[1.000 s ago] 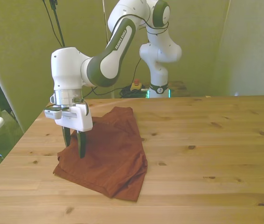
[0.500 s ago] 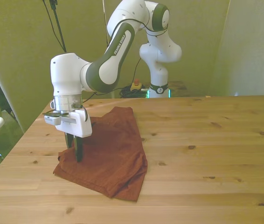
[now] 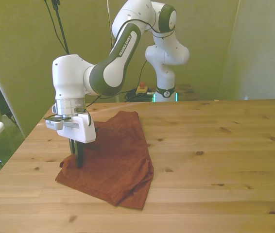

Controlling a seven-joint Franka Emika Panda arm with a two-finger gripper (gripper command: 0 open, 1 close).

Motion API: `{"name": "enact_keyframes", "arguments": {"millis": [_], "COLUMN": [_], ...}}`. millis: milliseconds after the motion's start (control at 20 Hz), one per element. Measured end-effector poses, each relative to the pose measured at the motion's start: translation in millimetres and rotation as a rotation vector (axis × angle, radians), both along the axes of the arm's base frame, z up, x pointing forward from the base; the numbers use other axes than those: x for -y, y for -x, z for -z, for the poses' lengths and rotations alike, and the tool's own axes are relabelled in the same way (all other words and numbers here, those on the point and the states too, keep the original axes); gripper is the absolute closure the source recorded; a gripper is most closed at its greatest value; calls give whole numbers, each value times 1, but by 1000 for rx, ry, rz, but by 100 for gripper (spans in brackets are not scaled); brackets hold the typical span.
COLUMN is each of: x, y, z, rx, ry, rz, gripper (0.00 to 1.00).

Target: Unfold the shorts

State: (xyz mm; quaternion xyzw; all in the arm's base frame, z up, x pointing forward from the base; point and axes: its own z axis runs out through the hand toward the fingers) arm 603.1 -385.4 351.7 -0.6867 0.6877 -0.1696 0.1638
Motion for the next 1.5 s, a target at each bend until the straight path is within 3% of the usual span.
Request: {"name": "enact_keyframes", "arguments": {"millis": [250,450,700,900,1100,1300,1500], "x": [-4,-29,-121,-149,-240,-343,-424], "y": [-5,-16,-38,-45,-66,-86,-106], "z": [-10,-50,-91,-108,-137,-129,-82], "rx": [18,65,86,97,112,91,29], "ry": [12,42,129,177,241,327,393], "rz": [-7,-45,-121,-140,-209,-292,-368], "gripper": [100,100,100,100,100,100,100]}}
